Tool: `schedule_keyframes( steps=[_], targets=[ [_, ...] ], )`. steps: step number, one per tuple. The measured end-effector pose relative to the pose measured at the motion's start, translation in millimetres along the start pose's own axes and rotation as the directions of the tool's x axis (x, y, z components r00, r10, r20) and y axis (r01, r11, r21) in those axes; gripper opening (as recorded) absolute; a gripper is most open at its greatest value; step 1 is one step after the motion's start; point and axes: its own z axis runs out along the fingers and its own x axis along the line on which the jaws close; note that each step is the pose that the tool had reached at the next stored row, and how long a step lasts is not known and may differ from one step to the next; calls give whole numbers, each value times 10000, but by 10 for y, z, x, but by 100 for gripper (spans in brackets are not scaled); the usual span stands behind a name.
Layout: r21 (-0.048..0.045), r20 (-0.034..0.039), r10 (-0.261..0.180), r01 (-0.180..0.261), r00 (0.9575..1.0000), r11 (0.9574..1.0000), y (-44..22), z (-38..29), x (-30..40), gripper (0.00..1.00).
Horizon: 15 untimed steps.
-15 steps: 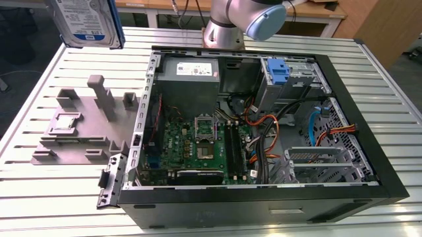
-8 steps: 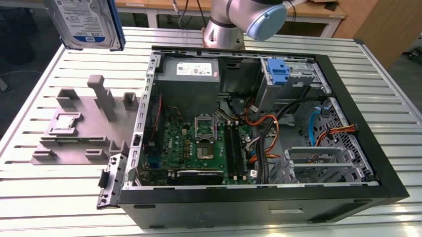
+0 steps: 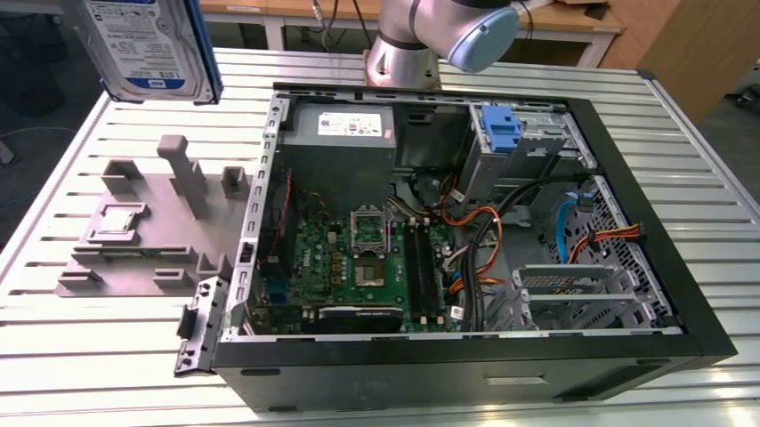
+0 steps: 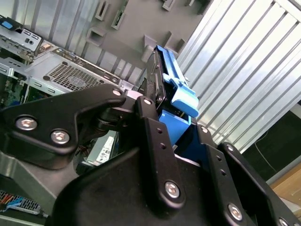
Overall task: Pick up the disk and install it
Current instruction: 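Pick up the disk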
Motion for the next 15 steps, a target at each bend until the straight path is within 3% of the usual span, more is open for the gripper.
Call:
schedule_keyframes(
  steps=[6, 15],
  targets=[
    [1, 0, 1, -1, 10000, 10000, 157, 2, -7, 37],
    [1, 0, 1, -1, 10000, 10000, 499, 3, -3, 37]
  ],
)
